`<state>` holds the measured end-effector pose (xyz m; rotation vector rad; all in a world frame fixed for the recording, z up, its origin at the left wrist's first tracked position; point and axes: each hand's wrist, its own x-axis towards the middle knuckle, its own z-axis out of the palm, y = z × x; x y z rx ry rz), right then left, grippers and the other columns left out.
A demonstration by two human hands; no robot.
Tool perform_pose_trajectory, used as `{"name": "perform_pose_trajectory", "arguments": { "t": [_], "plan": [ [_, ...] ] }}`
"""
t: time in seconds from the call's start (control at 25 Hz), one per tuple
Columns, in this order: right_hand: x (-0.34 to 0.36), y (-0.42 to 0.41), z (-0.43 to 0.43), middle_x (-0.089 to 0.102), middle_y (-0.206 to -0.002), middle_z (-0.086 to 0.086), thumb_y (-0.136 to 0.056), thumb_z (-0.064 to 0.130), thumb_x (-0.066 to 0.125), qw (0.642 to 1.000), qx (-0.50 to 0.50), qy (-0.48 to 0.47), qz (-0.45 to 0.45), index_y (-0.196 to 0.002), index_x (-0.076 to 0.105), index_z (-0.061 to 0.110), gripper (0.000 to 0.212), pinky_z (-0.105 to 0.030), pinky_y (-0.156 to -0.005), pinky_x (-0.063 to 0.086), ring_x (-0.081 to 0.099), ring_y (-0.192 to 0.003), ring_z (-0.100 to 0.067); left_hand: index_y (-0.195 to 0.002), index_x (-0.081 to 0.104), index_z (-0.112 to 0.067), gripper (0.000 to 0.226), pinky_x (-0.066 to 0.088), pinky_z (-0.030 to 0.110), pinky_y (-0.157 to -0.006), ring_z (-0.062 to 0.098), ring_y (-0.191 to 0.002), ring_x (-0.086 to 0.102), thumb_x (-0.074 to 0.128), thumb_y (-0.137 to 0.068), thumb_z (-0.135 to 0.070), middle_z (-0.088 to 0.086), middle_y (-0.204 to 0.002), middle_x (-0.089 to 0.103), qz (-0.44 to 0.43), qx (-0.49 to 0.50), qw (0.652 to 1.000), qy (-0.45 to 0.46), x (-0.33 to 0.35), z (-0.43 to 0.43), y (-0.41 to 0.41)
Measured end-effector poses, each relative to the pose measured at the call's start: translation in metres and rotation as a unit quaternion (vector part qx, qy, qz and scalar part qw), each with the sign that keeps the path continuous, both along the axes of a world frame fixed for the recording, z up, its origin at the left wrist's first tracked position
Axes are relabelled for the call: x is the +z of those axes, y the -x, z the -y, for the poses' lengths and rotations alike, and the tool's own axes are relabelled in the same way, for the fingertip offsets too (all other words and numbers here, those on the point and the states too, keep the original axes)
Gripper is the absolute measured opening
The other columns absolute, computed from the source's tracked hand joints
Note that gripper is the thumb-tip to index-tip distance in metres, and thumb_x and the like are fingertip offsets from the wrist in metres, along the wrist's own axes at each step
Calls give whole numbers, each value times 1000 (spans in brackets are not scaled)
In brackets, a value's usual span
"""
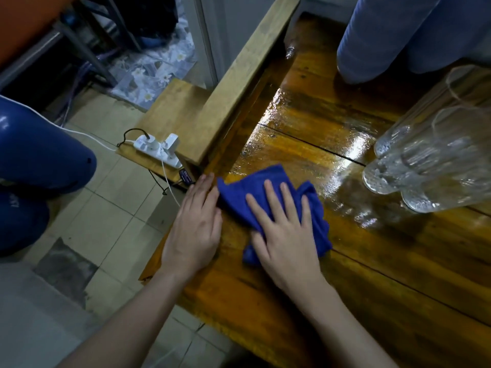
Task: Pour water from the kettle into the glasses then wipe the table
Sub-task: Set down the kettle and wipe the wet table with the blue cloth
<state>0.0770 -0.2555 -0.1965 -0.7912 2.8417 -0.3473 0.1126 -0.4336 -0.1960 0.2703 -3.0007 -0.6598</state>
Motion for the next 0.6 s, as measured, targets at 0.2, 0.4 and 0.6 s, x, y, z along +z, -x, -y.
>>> {"name": "perform_pose_trajectory", "arguments": {
  "t": [0.2, 0.4, 0.6],
  "plan": [
    [-1, -38, -87, 18, -165, 0, -92, 50, 36, 998, -52, -25, -3, -154, 26, 36, 64, -50, -119, 9, 13, -152, -24, -147, 35, -16, 49, 13, 33, -120, 12, -147, 17, 35, -98, -24, 2, -157, 28, 9, 7, 1000, -15, 3, 0, 0],
    [0, -24, -71, 18, -164, -5, -94, 52, 29, 987, -157, -43, -2, -154, 25, 34, 63, -59, -118, 12, 13, -151, -29, -146, 36, -15, 49, 18, 38, -120, 14, -146, 19, 36, -98, -22, 4, -156, 30, -1, 4, 1000, -3, 0, 0, 0],
    [2, -26, 26, 23, -163, -8, -92, 47, 38, 998, -69, 0, -11, -152, 32, 30, 63, -63, -117, 15, 15, -151, -33, -144, 38, -12, 52, 22, 42, -119, 19, -145, 24, 32, -94, -22, 8, -154, 33, 4, -11, 1000, 13, -3, 2, 0]
  ]
}}
